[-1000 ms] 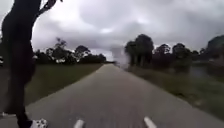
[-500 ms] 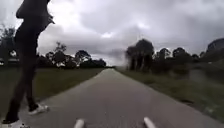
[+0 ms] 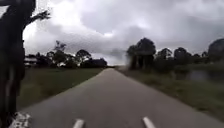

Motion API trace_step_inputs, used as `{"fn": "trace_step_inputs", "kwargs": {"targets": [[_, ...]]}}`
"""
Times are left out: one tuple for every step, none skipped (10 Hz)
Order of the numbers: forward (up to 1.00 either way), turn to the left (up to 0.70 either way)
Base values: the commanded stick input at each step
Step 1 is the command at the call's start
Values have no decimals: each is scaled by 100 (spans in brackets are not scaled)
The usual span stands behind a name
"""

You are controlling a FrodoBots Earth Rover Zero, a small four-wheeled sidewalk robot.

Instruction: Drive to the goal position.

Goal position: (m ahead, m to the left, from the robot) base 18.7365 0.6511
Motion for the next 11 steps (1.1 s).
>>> {"fn": "trace_step_inputs", "kwargs": {"targets": [[70,0],[70,0],[70,0],[70,0],[70,0],[70,0],[70,0],[70,0],[70,0],[70,-1],[70,-7]]}}
